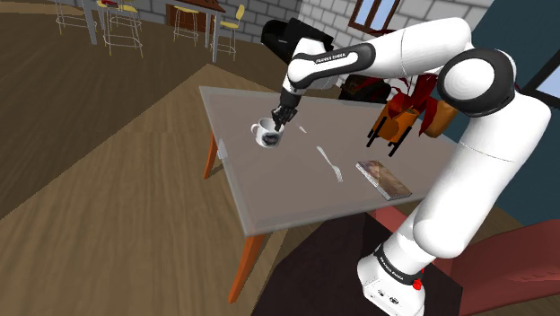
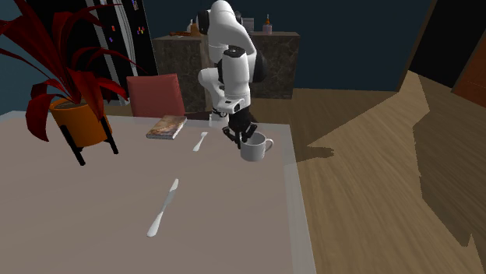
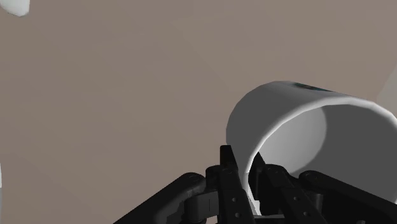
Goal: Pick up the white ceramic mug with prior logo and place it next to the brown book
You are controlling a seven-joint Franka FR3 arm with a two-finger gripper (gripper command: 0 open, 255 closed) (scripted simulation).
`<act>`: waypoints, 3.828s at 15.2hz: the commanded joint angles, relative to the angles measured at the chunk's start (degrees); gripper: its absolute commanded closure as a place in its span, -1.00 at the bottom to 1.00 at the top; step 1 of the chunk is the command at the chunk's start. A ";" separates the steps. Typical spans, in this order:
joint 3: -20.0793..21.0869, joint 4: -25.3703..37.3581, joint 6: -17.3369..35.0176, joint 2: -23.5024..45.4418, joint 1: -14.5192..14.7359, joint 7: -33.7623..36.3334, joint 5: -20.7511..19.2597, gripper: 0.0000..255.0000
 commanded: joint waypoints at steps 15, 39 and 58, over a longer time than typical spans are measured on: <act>-0.13 7.67 -11.36 -3.71 0.04 0.94 -0.75 1.00; -12.11 -9.47 -13.54 -22.22 -10.97 -20.54 -4.06 1.00; -22.37 -14.79 -8.84 -22.50 -17.58 -36.31 -6.15 1.00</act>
